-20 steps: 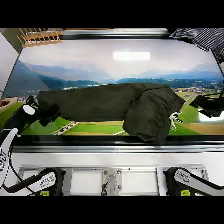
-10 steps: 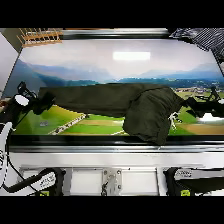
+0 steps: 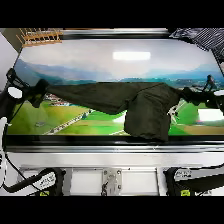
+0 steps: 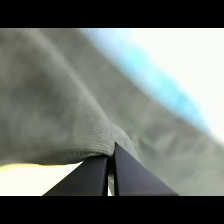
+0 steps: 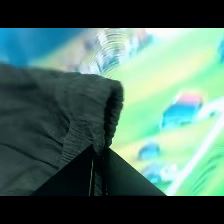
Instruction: Fold the clothes and pants, and hang the long-sleeved shirts on hangers.
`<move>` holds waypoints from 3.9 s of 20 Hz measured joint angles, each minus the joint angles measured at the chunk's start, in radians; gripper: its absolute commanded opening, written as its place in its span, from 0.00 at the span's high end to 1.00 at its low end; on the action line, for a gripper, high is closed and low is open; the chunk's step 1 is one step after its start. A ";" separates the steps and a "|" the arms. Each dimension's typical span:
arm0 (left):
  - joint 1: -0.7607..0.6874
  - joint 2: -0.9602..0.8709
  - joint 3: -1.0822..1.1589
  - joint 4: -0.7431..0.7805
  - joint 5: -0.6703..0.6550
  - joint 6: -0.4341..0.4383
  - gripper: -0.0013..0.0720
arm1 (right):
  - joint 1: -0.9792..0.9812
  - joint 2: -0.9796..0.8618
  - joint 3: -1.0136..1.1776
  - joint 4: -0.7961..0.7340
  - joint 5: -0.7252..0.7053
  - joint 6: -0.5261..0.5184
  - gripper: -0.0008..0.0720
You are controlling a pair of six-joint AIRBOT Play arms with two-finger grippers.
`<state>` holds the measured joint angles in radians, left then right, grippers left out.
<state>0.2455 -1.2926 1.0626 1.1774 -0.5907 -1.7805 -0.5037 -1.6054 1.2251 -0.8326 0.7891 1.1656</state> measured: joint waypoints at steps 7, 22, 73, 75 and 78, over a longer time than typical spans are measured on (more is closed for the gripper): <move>-0.044 -0.112 0.193 0.007 0.037 0.146 0.89 | 0.006 0.037 0.238 -0.278 -0.005 0.180 0.71; -0.296 -0.217 0.087 -0.066 -0.132 0.105 0.15 | -0.130 0.351 -0.060 -0.403 0.223 0.216 0.18; -0.833 -0.705 0.513 -0.600 -0.202 0.177 0.15 | -0.013 0.676 -0.134 -0.218 0.093 0.359 0.94; -0.820 -0.705 0.513 -0.603 -0.217 0.177 0.15 | -0.038 0.649 -0.134 -0.378 0.093 0.442 0.94; -0.796 -0.705 0.513 -0.603 -0.241 0.177 0.15 | -0.110 0.574 -0.133 -0.518 0.072 0.515 0.91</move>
<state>-0.5503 -1.9972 1.5757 0.5747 -0.8314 -1.6035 -0.6140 -1.0313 1.0924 -1.3502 0.8616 1.6806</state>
